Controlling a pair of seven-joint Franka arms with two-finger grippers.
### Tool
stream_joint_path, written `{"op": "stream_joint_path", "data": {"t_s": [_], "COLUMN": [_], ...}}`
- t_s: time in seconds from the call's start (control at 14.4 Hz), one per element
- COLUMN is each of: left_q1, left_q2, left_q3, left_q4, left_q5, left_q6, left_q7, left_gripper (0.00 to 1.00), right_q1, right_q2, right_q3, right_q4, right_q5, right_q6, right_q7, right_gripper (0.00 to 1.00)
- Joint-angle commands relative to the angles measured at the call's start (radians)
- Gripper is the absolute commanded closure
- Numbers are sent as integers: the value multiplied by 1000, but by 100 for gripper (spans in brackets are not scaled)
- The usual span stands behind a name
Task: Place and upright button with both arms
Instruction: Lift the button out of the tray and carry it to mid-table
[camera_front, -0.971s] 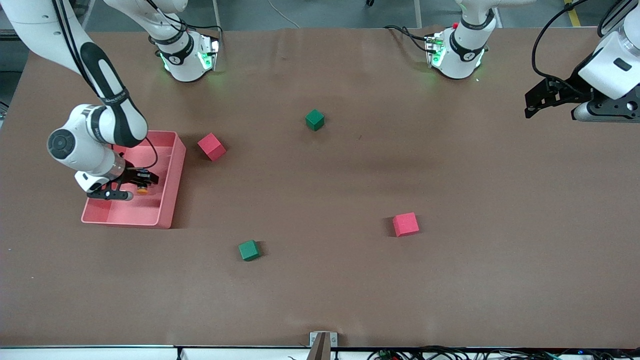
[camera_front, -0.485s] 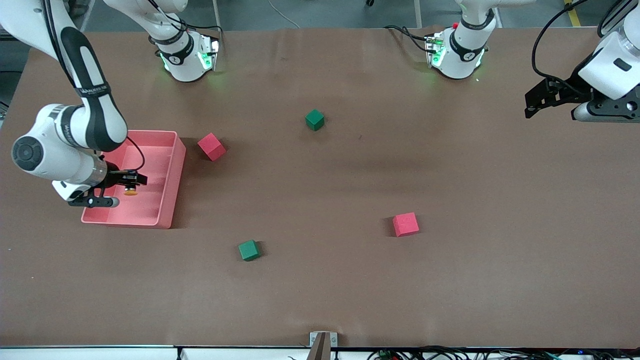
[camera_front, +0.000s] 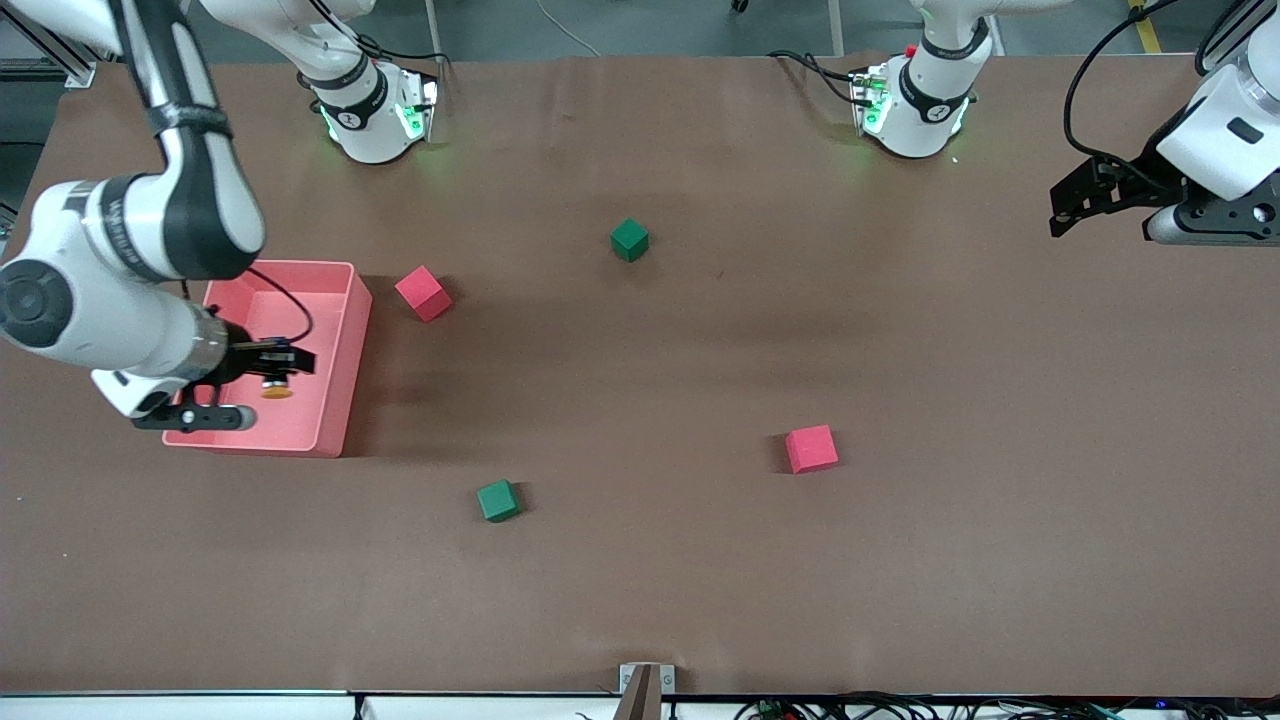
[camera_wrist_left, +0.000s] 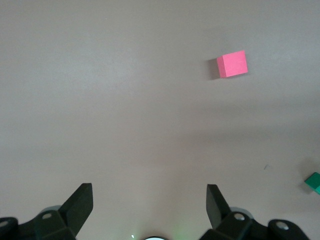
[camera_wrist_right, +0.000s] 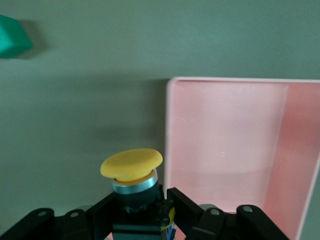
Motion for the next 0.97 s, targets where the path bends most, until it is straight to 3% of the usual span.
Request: {"op": "stream_joint_path", "data": {"t_s": [0.0,0.35,0.76,0.9], "left_q1": [4,4,3,1], "left_q2": [3,3,3,3], "left_q3": [-4,-4,-6,-6], "left_q4": [9,9,9,9], "left_q5": [3,3,3,3], "left_q6": [-4,-4,-4,-4], "left_q7": [1,1,1,1], "left_gripper": [0,0,0,0], "right_q1": [164,375,551,591], "right_q2": [44,213,350,396], "right_q3": [-9,-10,-10,-10], "right_q4": [76,231,250,258], "right_q5": [23,105,117,109], "right_q6": [-9,40,261,310], "right_q7": [188,374,623,616], "right_gripper": [100,98,98,98]}}
